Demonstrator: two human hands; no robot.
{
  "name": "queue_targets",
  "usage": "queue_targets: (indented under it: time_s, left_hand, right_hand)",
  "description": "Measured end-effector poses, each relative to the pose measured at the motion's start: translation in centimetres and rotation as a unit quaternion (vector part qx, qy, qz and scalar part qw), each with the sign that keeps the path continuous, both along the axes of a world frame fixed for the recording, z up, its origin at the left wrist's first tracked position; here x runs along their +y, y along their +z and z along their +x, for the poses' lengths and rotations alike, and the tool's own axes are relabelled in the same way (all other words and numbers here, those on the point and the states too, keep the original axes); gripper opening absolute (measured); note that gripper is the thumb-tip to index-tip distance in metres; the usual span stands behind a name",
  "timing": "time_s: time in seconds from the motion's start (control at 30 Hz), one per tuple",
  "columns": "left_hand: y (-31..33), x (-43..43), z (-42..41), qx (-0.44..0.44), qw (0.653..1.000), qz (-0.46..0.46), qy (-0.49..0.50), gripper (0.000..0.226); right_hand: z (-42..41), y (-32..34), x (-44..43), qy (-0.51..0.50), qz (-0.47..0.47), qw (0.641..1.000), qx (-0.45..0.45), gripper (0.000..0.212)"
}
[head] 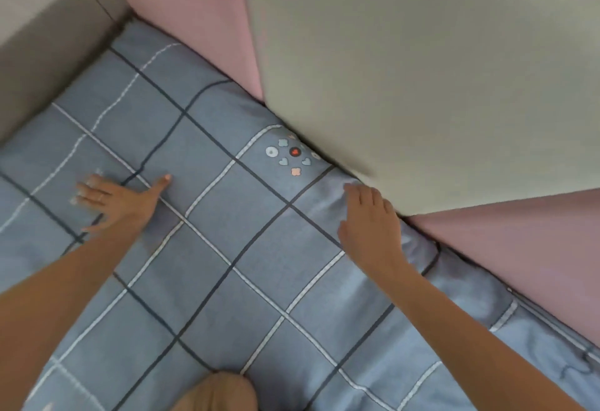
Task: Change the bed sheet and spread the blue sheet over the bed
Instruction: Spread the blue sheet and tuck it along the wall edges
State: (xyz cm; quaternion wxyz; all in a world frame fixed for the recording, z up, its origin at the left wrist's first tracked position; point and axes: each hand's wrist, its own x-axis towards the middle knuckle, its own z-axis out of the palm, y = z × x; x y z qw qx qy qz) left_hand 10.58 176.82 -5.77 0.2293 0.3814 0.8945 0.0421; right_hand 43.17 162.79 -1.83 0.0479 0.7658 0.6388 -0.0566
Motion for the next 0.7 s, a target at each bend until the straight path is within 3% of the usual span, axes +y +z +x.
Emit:
queue_targets:
  time_s: [0.13, 0.3, 0.47, 0.6, 0.7]
  left_hand:
    - [0.3, 3.6, -4.7, -0.042, 0.993, -0.103, 0.038, 0.143]
    - [-0.3, 5.5, -7.2, -0.097, 0.974, -0.203, -0.026, 0.157]
    - [-1.4, 6.5, -9.3, -0.155, 0.959, -0.237, -0.032, 0.176]
    - [-0.7, 6.8, -8.8, -0.154, 0.951, -0.265, -0.035, 0.173]
    - [-0.2, 7.3, -8.8, -0.167, 0.947, -0.272, -0.031, 0.165]
  right_hand:
    - [-4.4, -0.5, 8.2, 0.069, 0.04, 0.986, 0.146, 0.064]
    - [-10.1, -0.5, 20.6, 0.125, -0.034, 0.972, 0.197, 0.071]
    - [-17.3, -0.8, 31.9, -0.002, -0.138, 0.934, 0.329, 0.08]
    - [-19.4, -2.0, 35.2, -0.04, -0.169, 0.932, 0.317, 0.099]
    - [-19.9, -3.2, 36.4, -0.063, -0.14, 0.922, 0.354, 0.091]
